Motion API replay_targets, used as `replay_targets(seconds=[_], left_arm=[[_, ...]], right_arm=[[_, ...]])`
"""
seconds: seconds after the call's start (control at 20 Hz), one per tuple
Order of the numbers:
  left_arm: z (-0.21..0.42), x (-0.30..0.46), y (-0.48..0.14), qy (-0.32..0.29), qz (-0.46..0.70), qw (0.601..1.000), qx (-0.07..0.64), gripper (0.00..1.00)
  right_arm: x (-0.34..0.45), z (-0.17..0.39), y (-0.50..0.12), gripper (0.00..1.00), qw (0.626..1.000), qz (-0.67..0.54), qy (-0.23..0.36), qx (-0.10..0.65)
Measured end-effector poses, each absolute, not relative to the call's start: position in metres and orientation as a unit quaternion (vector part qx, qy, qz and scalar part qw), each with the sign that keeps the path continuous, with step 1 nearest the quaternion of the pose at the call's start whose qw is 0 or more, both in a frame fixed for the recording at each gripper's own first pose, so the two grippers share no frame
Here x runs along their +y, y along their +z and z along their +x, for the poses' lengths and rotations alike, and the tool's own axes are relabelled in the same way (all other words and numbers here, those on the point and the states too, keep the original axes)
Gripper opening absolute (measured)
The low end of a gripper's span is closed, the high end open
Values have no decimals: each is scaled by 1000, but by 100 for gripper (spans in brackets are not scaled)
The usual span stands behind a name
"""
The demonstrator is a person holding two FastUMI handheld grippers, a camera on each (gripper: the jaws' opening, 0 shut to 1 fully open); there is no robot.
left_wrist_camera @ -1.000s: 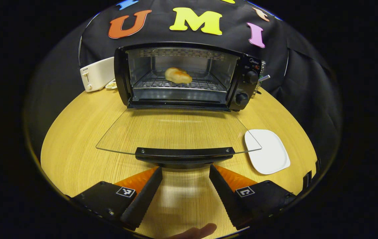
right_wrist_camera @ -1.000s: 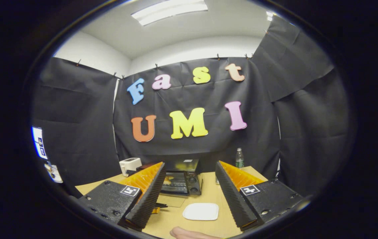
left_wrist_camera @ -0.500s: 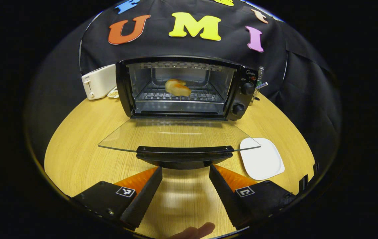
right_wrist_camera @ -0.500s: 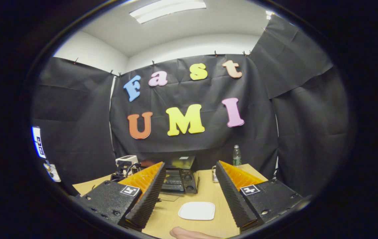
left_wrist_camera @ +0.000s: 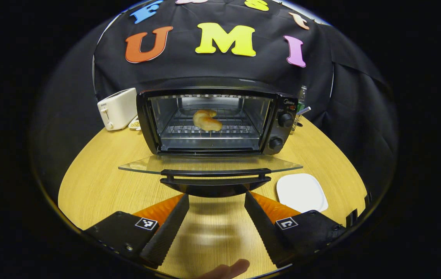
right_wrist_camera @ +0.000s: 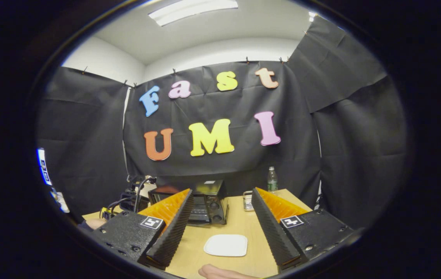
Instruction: Open the electric oven with the left hand, put the food in, and close the electric oven.
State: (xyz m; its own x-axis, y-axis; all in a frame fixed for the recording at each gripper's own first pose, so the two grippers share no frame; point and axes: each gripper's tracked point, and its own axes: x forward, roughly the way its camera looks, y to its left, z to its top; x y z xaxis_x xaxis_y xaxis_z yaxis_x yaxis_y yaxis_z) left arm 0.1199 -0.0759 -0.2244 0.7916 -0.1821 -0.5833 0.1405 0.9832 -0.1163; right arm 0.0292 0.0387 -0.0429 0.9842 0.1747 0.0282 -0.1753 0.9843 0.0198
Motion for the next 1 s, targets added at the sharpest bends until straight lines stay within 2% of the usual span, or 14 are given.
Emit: replay_targets(seconds=[0.3, 0.35, 0.4, 0.55, 1.0], left_arm=[[143, -74, -195, -76, -44, 957, 278, 94], [148, -74, -189, -77, -43, 959, 271, 87], [157, -72, -182, -76, -45, 962, 259, 94], [179, -55, -162, -52, -52, 973, 217, 96], [125, -21, -103, -43, -55, 989, 133, 93]], right_arm=[[38, 25, -43, 96, 996, 9, 85, -14], [35, 25, -43, 96, 997, 9, 82, -15], [31, 25, -41, 96, 997, 7, 75, -17], [19, 23, -37, 96, 998, -1, 50, -26], [21, 16, -34, 96, 999, -6, 44, -25]])
